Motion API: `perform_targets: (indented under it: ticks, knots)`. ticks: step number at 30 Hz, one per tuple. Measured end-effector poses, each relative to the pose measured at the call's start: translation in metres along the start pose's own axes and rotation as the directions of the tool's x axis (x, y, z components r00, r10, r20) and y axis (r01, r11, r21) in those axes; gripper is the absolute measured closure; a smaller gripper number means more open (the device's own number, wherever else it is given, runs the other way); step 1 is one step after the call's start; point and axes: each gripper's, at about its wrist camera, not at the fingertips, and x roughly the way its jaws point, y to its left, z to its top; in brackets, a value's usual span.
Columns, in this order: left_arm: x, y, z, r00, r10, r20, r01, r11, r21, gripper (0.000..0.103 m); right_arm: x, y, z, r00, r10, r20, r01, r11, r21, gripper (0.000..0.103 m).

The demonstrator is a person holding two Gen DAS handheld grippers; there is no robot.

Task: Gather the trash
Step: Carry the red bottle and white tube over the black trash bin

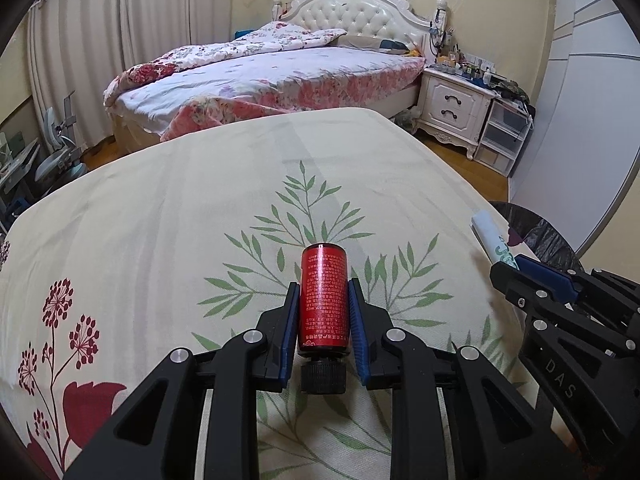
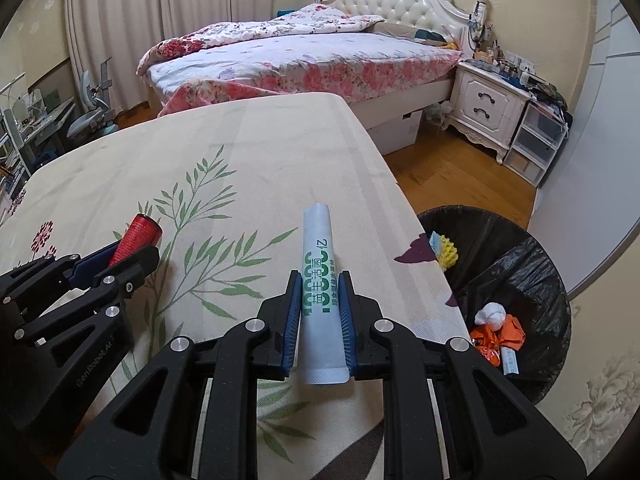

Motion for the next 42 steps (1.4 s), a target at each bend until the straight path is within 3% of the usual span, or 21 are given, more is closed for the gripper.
perform_targets:
  ticks: [11,22,33,42]
  knots:
    - [-0.018,-0.041,-0.001,0.997,-0.062,0.052,0.060,0.997,0.052,0.078,-0.029,-0.039,-0.013,0.998,-0.053,0.038,0.051,0.997,0.066,0.085]
    - [-0.021,-0.092,0.018,0.985,-0.137,0.104,0.123,0.984,0.132,0.078,-0.045,-0.089,-0.012,0.988,-0.137,0.074,0.124,0.979,0.159,0.085]
    - [-0.008,-0.141,0.034,0.974,-0.189,0.126,0.160,0.964,0.211,0.078,-0.047,-0.138,-0.010,0.973,-0.213,0.092,0.183,0.949,0.256,0.085]
    - [0.015,-0.162,0.046,0.975,-0.190,0.119,0.156,0.957,0.245,0.078,-0.034,-0.162,-0.008,0.966,-0.246,0.079,0.212,0.930,0.300,0.085]
